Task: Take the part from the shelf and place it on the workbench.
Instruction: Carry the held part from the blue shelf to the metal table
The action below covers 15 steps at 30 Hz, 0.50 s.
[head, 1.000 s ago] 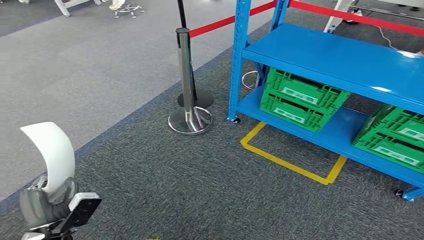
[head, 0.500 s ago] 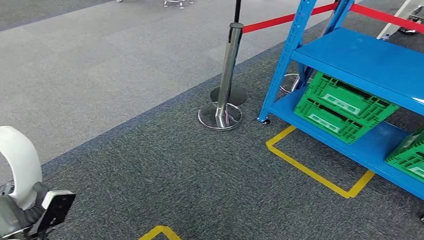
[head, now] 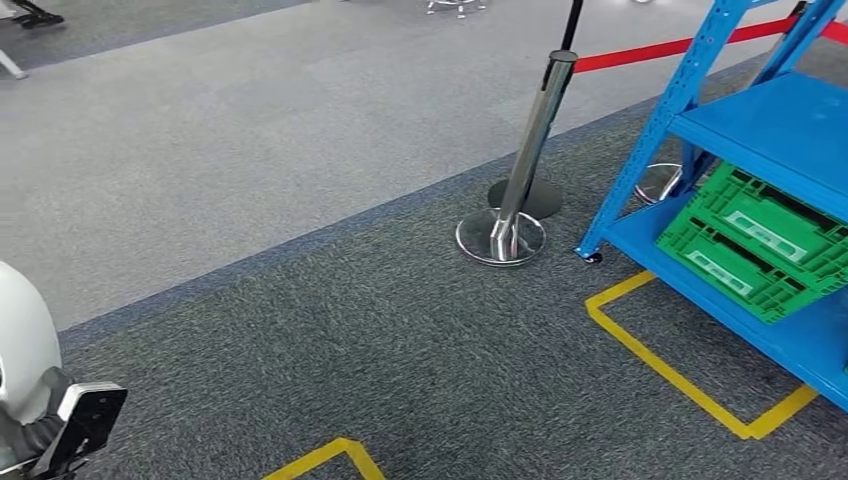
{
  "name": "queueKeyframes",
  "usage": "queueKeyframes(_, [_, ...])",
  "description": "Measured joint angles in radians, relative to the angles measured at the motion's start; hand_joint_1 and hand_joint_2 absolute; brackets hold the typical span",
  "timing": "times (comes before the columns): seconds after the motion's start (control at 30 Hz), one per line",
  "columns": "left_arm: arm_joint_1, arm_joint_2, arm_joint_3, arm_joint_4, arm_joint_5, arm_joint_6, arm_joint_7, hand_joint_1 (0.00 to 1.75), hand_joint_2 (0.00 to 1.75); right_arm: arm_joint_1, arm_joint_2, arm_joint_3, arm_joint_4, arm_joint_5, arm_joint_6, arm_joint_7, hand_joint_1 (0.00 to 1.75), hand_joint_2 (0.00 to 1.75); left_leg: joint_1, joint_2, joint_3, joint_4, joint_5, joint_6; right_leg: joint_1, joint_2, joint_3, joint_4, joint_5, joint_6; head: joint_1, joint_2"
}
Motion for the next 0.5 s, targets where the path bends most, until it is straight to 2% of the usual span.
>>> queueKeyframes(0.07, [0.000,-0.005,0.016,-0.005,-0.012,0.001,-0.002,1.43,1.75,0.002,0.001,0.000,0.000,0.000,0.000,0.000,0.00,0.00,0.001,0.054,-0.047,0.106,-0.063,-0.009,0.001,-0.028,0.000,-0.003,0.002,-0.007,-0.005,0.000])
queueKeyframes(0.1, [0.000,-0.008,0.025,-0.007,-0.023,0.003,-0.002,1.43,1.75,0.003,0.002,0.000,0.000,0.000,0.000,0.001,0.00,0.00,0.003,0.070,-0.078,0.175,-0.095,-0.014,0.003,-0.043,-0.001,-0.003,0.002,-0.008,-0.006,0.000])
queueKeyframes(0.13, [0.002,-0.011,0.034,-0.009,-0.035,0.006,-0.003,1.43,1.75,0.005,0.002,0.000,0.000,0.000,0.001,0.001,0.00,0.00,0.006,0.077,-0.103,0.230,-0.116,-0.018,0.004,-0.057,-0.002,-0.003,0.002,-0.009,-0.006,0.000])
queueKeyframes(0.17, [0.005,-0.015,0.044,-0.012,-0.044,0.009,-0.004,1.43,1.75,0.006,0.002,0.000,0.001,0.000,0.000,0.002,0.00,0.00,0.008,0.081,-0.113,0.256,-0.118,-0.020,0.004,-0.071,-0.003,-0.003,0.001,-0.009,-0.006,0.000])
queueKeyframes(0.2, [0.007,-0.018,0.056,-0.017,-0.050,0.010,-0.007,1.43,1.75,0.006,0.002,0.000,0.001,0.000,0.000,0.002,0.00,0.00,0.010,0.084,-0.102,0.241,-0.101,-0.021,0.005,-0.084,-0.003,-0.003,0.001,-0.009,-0.006,0.000])
queueKeyframes(0.23, [0.008,-0.022,0.067,-0.022,-0.052,0.009,-0.010,1.43,1.75,0.006,0.002,0.000,0.001,0.000,0.000,0.002,0.00,0.00,0.011,0.091,-0.072,0.189,-0.070,-0.020,0.005,-0.096,-0.002,-0.003,0.000,-0.007,-0.006,0.000])
queueKeyframes(0.3, [0.007,-0.029,0.089,-0.035,-0.051,0.002,-0.018,1.43,1.75,0.005,0.003,0.000,0.001,0.000,0.000,0.002,0.00,0.00,0.005,0.132,0.007,0.048,-0.014,-0.013,0.008,-0.117,0.003,-0.001,-0.003,-0.002,-0.007,0.000])
queueKeyframes(0.33, [0.005,-0.032,0.097,-0.041,-0.051,-0.005,-0.021,1.43,1.75,0.004,0.003,0.000,0.001,0.000,0.000,0.002,0.00,0.00,0.001,0.150,0.032,-0.001,-0.002,-0.007,0.010,-0.127,0.004,0.000,-0.006,0.003,-0.006,0.000])
queueKeyframes(0.37, [0.004,-0.036,0.103,-0.046,-0.050,-0.012,-0.024,1.43,1.75,0.004,0.003,0.000,0.001,0.000,0.000,0.002,0.00,0.00,-0.004,0.162,0.043,-0.025,-0.001,0.000,0.012,-0.138,0.004,0.001,-0.007,0.007,-0.007,0.000])
queueKeyframes(0.43, [0.004,-0.043,0.115,-0.055,-0.045,-0.023,-0.030,1.43,1.75,0.002,0.004,0.000,0.001,0.000,0.000,0.002,0.00,0.00,-0.008,0.147,0.039,-0.033,-0.001,0.014,0.013,-0.158,0.005,0.001,-0.010,0.016,-0.007,0.000])
queueKeyframes(0.47, [0.005,-0.048,0.120,-0.059,-0.042,-0.025,-0.033,1.43,1.75,-0.001,0.004,0.000,0.001,0.000,0.000,0.002,0.00,0.00,-0.006,0.136,0.038,-0.037,0.003,0.020,0.011,-0.149,0.003,0.005,-0.016,0.022,-0.006,0.000])
queueKeyframes(0.5, [0.005,-0.052,0.124,-0.064,-0.039,-0.027,-0.035,1.43,1.75,-0.002,0.005,0.000,0.001,0.000,-0.001,0.002,0.00,0.00,-0.004,0.127,0.038,-0.041,0.006,0.027,0.009,-0.127,-0.005,0.023,-0.030,0.026,-0.005,0.000])
